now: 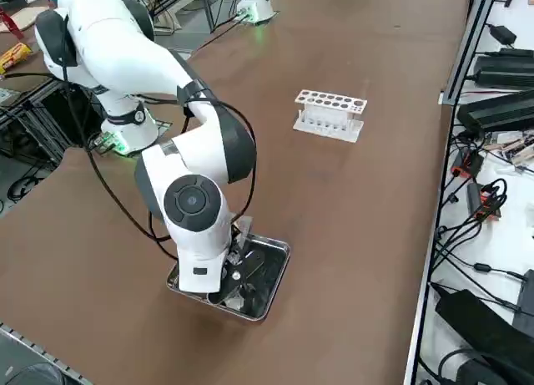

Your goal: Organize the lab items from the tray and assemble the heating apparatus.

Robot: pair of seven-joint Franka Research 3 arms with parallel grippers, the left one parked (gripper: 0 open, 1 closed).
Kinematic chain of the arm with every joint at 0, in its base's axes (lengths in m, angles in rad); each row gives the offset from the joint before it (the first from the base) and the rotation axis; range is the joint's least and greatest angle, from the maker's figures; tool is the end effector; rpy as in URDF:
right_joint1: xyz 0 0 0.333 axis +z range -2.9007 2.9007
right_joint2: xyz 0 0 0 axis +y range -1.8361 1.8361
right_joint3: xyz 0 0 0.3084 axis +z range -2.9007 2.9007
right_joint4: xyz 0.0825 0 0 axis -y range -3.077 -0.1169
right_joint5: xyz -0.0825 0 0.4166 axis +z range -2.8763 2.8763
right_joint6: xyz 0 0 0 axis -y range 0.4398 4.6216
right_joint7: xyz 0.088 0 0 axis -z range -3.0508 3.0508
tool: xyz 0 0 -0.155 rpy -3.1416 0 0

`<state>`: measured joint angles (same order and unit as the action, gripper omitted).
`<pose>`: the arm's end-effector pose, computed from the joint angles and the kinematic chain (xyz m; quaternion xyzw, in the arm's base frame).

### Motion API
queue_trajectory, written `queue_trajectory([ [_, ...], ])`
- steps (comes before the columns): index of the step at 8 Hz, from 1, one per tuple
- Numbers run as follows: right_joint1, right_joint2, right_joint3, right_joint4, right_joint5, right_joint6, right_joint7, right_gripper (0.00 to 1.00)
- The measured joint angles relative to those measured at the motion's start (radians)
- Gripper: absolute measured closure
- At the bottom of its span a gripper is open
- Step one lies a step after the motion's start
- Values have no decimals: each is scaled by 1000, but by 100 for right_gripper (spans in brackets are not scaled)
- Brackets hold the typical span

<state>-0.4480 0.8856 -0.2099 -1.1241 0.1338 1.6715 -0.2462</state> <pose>0.6139 -0.4076 0.1944 -0.9674 0.1950 0.1532 0.0506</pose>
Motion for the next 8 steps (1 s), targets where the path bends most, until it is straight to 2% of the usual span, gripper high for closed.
queue_trajectory([
  [8,-1,0,0,-5,5,-16,-3,33],
])
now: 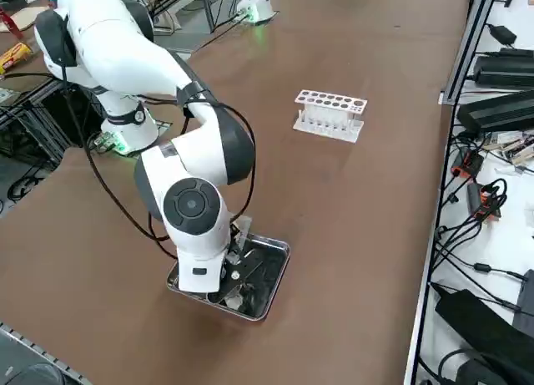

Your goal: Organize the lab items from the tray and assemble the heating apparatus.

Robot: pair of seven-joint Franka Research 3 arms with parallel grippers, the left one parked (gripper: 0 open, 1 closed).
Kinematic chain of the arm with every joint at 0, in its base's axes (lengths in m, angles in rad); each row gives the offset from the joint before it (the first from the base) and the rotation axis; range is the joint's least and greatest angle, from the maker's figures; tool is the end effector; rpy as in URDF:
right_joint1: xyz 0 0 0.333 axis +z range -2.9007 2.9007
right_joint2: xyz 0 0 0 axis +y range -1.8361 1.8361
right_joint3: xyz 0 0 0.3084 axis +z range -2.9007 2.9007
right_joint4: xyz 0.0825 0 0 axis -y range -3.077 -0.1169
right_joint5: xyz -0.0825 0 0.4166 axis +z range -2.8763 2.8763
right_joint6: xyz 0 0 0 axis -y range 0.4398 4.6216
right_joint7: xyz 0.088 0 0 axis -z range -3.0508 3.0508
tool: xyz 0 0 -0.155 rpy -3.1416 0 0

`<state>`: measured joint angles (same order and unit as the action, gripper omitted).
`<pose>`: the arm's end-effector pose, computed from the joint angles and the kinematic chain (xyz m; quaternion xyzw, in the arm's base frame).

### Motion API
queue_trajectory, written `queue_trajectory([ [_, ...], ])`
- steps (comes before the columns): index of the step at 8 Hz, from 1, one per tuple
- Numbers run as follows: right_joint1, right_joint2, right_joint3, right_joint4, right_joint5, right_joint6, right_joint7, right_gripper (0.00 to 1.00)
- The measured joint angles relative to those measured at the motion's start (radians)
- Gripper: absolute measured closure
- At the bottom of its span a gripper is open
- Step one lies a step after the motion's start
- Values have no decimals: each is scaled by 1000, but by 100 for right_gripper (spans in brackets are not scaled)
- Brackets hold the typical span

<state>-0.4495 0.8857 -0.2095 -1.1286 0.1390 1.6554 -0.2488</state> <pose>0.6104 -0.4056 0.1917 -0.9657 0.1951 0.1612 0.0576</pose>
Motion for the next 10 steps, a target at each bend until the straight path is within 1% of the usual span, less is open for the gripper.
queue_trajectory([
  [4,0,0,0,-3,0,0,-1,37],
  [5,0,0,0,-4,0,0,-1,39],
  [7,0,0,0,-14,0,-1,-1,40],
  [9,0,0,0,-20,0,-1,-1,46],
  [10,0,0,0,-20,0,-1,-1,48],
])
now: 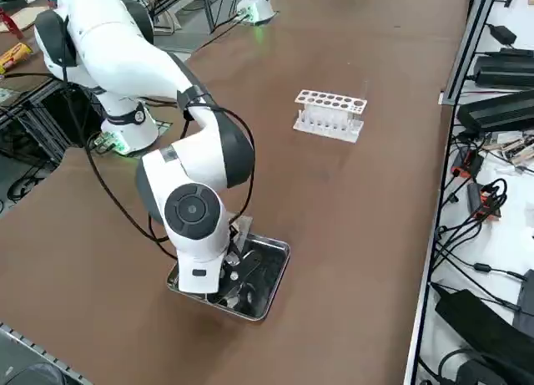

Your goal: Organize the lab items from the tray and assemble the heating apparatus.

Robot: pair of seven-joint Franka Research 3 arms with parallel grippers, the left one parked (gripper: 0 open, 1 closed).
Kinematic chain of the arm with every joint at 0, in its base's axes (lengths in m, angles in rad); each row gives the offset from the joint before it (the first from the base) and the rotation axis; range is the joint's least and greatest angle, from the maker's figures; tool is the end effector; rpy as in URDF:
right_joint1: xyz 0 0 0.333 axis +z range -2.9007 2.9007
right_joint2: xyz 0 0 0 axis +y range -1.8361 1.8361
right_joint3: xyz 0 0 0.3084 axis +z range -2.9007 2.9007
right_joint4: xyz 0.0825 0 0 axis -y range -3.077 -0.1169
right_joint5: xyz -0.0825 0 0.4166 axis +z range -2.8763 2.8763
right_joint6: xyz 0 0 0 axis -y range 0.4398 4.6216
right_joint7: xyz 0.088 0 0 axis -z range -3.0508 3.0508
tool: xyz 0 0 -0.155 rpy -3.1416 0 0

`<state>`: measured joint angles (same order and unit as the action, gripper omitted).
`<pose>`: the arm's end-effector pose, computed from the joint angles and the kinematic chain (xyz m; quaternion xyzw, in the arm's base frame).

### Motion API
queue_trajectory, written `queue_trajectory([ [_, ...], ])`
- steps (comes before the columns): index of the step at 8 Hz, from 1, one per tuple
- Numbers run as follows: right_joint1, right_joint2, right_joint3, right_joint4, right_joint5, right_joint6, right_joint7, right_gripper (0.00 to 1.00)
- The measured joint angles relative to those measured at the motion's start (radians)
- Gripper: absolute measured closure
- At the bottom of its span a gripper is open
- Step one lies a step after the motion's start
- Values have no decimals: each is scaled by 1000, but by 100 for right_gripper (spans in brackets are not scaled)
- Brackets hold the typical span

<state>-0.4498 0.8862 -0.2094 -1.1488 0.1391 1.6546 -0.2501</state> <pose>0.6046 -0.4037 0.1826 -0.9637 0.1957 0.1707 0.0620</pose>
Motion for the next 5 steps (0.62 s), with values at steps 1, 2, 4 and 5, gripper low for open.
queue_trajectory([
  [1,0,0,0,0,0,1,0,48],
  [2,0,0,0,0,0,1,0,49],
  [4,0,0,0,0,0,4,0,52],
  [5,0,0,0,0,0,5,0,52],
])
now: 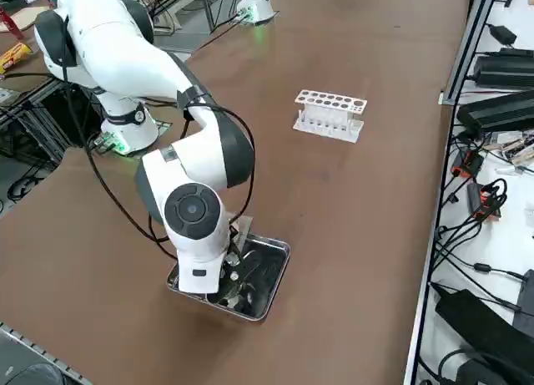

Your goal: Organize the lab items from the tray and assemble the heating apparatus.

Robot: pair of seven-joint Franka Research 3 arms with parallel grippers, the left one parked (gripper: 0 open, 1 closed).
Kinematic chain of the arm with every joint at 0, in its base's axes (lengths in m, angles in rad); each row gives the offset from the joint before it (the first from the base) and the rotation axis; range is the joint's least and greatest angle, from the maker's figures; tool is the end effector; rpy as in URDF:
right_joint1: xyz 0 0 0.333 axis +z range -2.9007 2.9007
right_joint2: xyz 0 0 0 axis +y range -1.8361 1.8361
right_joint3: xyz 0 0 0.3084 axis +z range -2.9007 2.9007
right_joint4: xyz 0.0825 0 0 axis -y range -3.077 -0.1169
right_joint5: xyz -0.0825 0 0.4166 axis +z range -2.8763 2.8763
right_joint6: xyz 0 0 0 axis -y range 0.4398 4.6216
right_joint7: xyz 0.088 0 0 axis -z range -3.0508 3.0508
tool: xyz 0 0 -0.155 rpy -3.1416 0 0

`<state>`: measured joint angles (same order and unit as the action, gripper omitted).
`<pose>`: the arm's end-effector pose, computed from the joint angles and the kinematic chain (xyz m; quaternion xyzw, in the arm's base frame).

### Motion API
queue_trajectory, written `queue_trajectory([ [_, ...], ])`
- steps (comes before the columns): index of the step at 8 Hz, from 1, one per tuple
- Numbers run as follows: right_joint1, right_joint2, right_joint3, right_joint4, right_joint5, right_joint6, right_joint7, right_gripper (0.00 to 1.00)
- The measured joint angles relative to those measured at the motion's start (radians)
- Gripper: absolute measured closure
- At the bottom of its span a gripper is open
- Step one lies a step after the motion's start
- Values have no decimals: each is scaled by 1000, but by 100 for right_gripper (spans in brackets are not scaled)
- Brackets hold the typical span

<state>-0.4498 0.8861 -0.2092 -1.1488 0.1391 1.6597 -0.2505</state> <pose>0.6054 -0.4041 0.1828 -0.9642 0.1955 0.1684 0.0610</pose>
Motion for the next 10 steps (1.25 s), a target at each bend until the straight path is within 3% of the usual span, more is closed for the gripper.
queue_trajectory([
  [3,0,0,0,0,0,3,0,56],
  [5,0,-2,0,1,0,11,0,67],
  [10,1,-5,1,7,0,50,0,69],
])
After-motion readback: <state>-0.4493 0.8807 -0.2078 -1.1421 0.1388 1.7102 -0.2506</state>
